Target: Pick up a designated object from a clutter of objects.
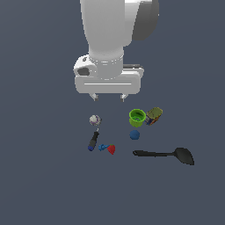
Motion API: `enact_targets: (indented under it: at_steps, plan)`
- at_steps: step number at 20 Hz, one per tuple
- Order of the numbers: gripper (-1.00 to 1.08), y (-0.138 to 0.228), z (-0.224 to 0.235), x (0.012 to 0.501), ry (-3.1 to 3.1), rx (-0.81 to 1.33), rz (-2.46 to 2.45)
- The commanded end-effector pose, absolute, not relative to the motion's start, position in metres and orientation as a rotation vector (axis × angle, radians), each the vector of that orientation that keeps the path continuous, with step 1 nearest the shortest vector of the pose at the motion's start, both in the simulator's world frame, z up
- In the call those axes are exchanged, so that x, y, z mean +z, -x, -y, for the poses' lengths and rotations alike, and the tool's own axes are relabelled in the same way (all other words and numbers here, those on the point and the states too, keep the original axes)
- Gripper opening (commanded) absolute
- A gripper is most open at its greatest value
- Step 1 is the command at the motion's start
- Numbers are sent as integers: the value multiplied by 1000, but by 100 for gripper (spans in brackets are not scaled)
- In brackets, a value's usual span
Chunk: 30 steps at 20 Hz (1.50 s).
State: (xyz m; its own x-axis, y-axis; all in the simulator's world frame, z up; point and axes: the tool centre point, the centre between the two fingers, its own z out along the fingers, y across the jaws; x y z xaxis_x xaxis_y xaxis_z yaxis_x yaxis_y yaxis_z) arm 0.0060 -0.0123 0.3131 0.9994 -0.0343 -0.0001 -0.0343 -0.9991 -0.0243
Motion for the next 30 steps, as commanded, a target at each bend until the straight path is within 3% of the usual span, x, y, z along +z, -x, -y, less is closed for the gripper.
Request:
enact_targets:
  at_steps: [1,8,17,30]
  plan:
    - [100,-11,12,304,3115,1,-84]
    - [100,-34,9,260,3103,4,-231]
    - [100,-65,6,168,3075,7,-519]
    - [100,-78,5,80,3042,1,-774]
